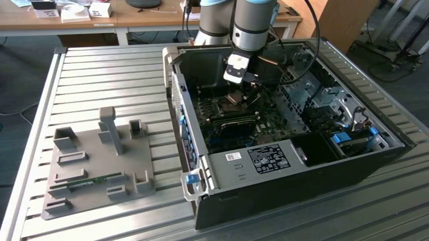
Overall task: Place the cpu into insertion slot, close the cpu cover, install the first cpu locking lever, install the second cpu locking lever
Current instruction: 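Place the cpu into insertion slot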
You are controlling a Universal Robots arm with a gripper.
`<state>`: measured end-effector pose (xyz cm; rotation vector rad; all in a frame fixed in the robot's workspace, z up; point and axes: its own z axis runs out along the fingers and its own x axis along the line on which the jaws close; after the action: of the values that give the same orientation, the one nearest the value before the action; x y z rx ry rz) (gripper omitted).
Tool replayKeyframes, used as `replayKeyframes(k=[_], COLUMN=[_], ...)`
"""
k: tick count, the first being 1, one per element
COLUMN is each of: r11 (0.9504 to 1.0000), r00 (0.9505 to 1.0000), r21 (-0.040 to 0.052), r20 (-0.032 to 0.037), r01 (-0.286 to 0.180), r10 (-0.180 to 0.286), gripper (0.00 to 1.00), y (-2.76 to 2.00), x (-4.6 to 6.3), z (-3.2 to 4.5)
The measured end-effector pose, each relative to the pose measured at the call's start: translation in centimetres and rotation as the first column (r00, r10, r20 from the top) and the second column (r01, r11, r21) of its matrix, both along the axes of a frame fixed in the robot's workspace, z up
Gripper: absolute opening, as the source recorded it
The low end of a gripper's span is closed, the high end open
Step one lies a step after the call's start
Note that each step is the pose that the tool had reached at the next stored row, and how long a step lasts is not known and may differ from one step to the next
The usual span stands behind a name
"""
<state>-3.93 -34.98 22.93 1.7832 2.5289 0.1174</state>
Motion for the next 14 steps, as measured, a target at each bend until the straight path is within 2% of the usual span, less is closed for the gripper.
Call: replayKeyframes(k=[3, 7, 11, 14], r11=[0.9998, 0.9959, 0.9869, 0.9768], r00=[0.9998, 0.9959, 0.9869, 0.9768], r21=[0.0001, 0.0001, 0.0002, 0.0001], r20=[0.0, 0.0, 0.0, 0.0], r01=[0.019, 0.091, 0.161, 0.214], r10=[-0.019, -0.091, -0.161, -0.214], gripper=[0.54, 0.54, 0.54, 0.54], y=[-0.01, -0.01, -0.01, -0.01], x=[-0.01, -0.01, -0.01, -0.02], z=[-0.02, -0.06, -0.09, -0.11])
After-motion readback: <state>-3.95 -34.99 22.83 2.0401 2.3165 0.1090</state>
